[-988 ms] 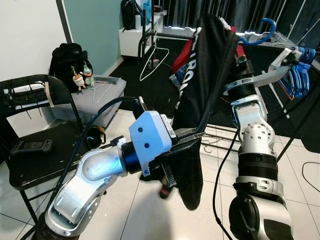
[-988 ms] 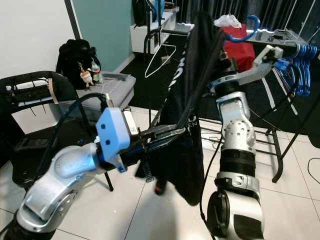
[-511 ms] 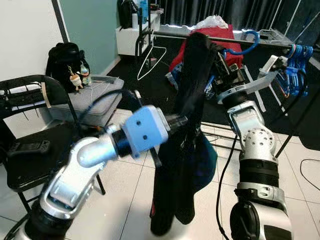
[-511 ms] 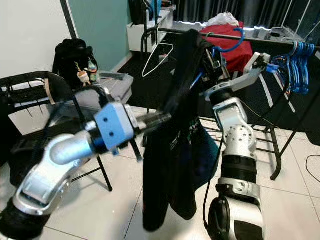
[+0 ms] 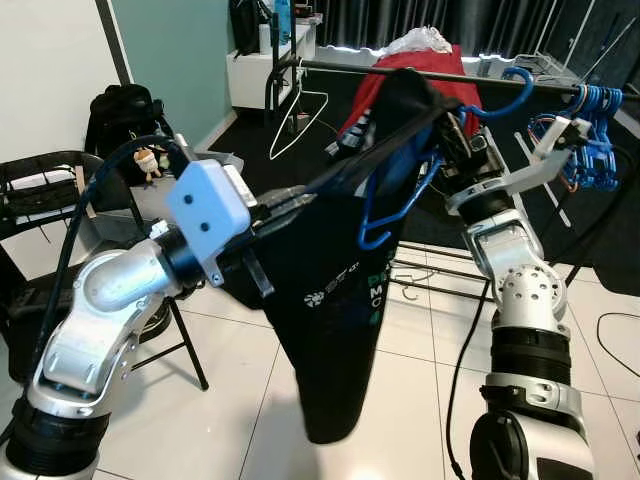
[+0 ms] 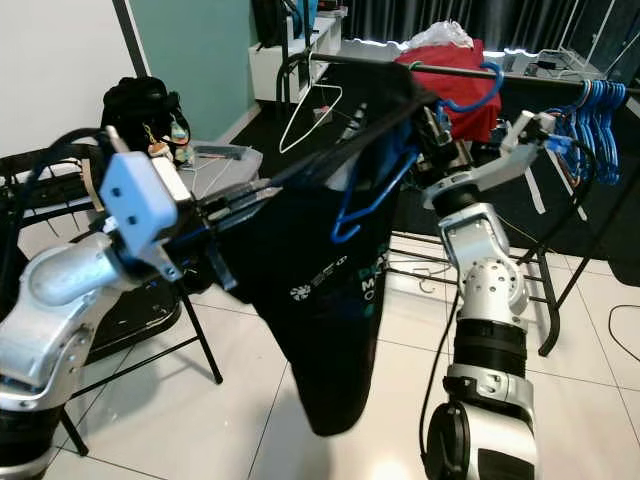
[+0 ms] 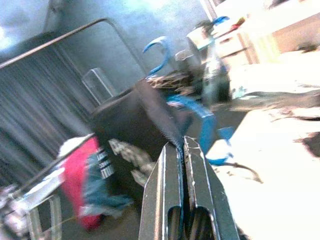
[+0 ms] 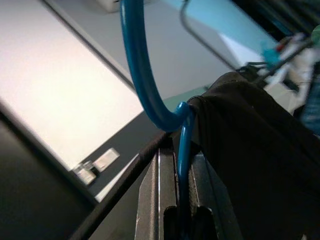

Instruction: Hang hanger

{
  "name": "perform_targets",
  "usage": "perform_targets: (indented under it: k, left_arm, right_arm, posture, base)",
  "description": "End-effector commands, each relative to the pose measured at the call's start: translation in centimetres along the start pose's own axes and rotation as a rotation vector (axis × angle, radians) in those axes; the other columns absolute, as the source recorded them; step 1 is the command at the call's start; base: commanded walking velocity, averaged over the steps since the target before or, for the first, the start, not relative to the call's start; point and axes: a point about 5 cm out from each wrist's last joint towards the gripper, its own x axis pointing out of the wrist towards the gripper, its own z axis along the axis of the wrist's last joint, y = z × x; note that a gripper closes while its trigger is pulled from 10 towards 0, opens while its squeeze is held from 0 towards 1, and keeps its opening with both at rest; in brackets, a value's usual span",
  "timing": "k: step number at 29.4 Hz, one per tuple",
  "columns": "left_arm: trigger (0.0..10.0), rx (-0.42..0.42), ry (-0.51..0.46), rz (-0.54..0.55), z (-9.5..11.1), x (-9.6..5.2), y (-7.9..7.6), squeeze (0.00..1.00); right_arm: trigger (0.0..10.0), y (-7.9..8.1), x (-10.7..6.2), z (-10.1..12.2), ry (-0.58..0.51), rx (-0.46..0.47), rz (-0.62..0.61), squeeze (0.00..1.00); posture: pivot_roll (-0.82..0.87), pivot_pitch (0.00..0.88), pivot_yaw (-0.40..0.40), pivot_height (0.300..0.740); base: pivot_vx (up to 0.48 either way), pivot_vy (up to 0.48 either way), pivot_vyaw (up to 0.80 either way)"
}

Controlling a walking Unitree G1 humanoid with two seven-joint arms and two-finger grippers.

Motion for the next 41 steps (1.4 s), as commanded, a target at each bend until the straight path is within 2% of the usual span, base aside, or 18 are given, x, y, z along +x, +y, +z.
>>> perform_targets:
  k: [1,2,4,6,7,12,15,23,26,28,29,32,33,34,35,36,38,41]
  left_arm:
    - [4.8,-0.013,-0.009,-0.064,0.4,-0.3,-0.6,0.00]
    - [4.8,-0.013,-0.009,-0.064,0.4,-0.3,-0.6,0.00]
    - [5.6,-0.015,0.017,-0.071,0.2,-0.8,-0.5,0.00]
    - [5.6,-0.006,0.036,-0.064,-0.1,-1.1,-0.4,0.00]
    - [6.9,-0.003,0.056,-0.070,-0.4,-1.3,-0.4,0.00]
    - [7.0,-0.007,0.080,-0.093,-0.8,-1.4,-0.9,0.00]
    - [7.4,-0.034,0.085,-0.127,-1.2,-1.1,-1.8,0.00]
    - [7.5,-0.061,0.074,-0.153,-1.6,-0.5,-2.8,0.00]
    - [7.6,-0.071,0.062,-0.161,-1.5,-0.4,-3.0,0.00]
    - [8.3,-0.083,0.032,-0.161,-1.1,-0.1,-3.1,0.00]
    - [8.3,-0.083,0.032,-0.161,-1.1,-0.1,-3.1,0.00]
    - [8.7,-0.122,-0.071,-0.135,0.0,1.4,-3.2,0.00]
    - [9.1,-0.132,-0.099,-0.115,0.3,2.3,-3.2,0.00]
    - [9.8,-0.133,-0.113,-0.089,0.3,3.2,-3.2,0.00]
    - [10.0,-0.131,-0.114,-0.063,0.2,4.0,-3.1,0.00]
    - [10.0,-0.131,-0.114,-0.063,0.2,4.0,-3.1,0.00]
    - [10.0,-0.132,-0.106,-0.026,0.0,5.3,-3.1,0.00]
    - [10.0,-0.134,-0.104,-0.019,0.0,6.0,-3.3,0.00]
  right_arm:
    - [10.0,-0.6,0.0,1.6,-0.082,-0.013,-0.051,0.00]
    - [10.0,-0.6,0.0,1.6,-0.082,-0.013,-0.051,0.00]
    - [10.0,-1.0,-0.2,1.9,-0.108,-0.007,-0.087,0.00]
    - [10.0,-1.0,-0.3,2.0,-0.117,0.002,-0.088,0.00]
    - [10.0,-1.0,-0.3,2.1,-0.135,0.020,-0.091,0.00]
    - [10.0,-1.1,-0.3,2.3,-0.160,0.051,-0.098,0.00]
    - [10.0,-1.2,-0.1,2.5,-0.185,0.104,-0.104,0.00]
    - [10.0,-0.9,0.2,2.2,-0.204,0.139,-0.097,0.00]
    - [10.0,-1.1,0.2,2.4,-0.216,0.120,-0.112,0.00]
    - [10.0,-1.2,0.2,2.3,-0.205,0.085,-0.128,0.00]
    - [10.0,-1.2,0.2,2.3,-0.205,0.085,-0.128,0.00]
    - [10.0,-1.1,0.4,1.1,-0.152,0.009,-0.151,0.00]
    - [10.0,-1.1,0.4,0.5,-0.124,-0.022,-0.163,0.00]
    - [10.0,-1.1,0.5,-0.1,-0.104,-0.025,-0.167,0.00]
    - [10.0,-1.1,0.5,-0.5,-0.086,-0.038,-0.170,0.00]
    - [10.0,-1.1,0.5,-0.5,-0.086,-0.038,-0.170,0.00]
    - [10.0,-1.0,0.5,-1.1,-0.069,-0.041,-0.171,0.00]
    - [10.0,-1.0,0.6,-1.4,-0.064,-0.036,-0.172,0.00]
  posture:
    - [0.01,0.000,-0.027,0.736]
    - [0.01,0.000,-0.027,0.736]
    - [0.01,0.000,-0.028,0.736]
    - [0.01,0.000,-0.029,0.736]
    - [0.01,0.000,-0.030,0.736]
    - [0.01,0.000,-0.030,0.736]
    - [0.00,0.000,-0.031,0.736]
    - [0.00,0.000,-0.030,0.736]
    - [0.01,0.000,-0.030,0.736]
    - [0.01,0.000,-0.031,0.736]
    - [0.01,0.000,-0.031,0.736]
    - [0.01,0.000,-0.033,0.736]
    - [0.01,0.000,-0.035,0.736]
    - [0.01,0.000,-0.036,0.736]
    - [0.01,0.000,-0.036,0.736]
    - [0.01,0.000,-0.036,0.736]
    - [0.01,0.000,-0.034,0.736]
    - [0.01,0.000,-0.033,0.736]
  base:
    - [0.000,0.000,0.00]
    - [0.000,0.000,0.00]
    - [0.000,0.000,0.00]
    - [0.000,0.000,0.00]
    - [0.000,0.000,0.00]
    - [0.000,0.000,0.00]
    - [0.000,0.000,0.00]
    - [0.000,0.000,0.00]
    - [0.000,0.000,0.00]
    - [0.000,0.000,0.00]
    - [0.000,0.000,0.00]
    - [0.000,0.000,0.00]
    - [0.000,0.000,0.00]
    - [0.000,0.000,0.00]
    - [0.000,0.000,0.00]
    - [0.000,0.000,0.00]
    - [0.000,0.000,0.00]
    - [0.000,0.000,0.00]
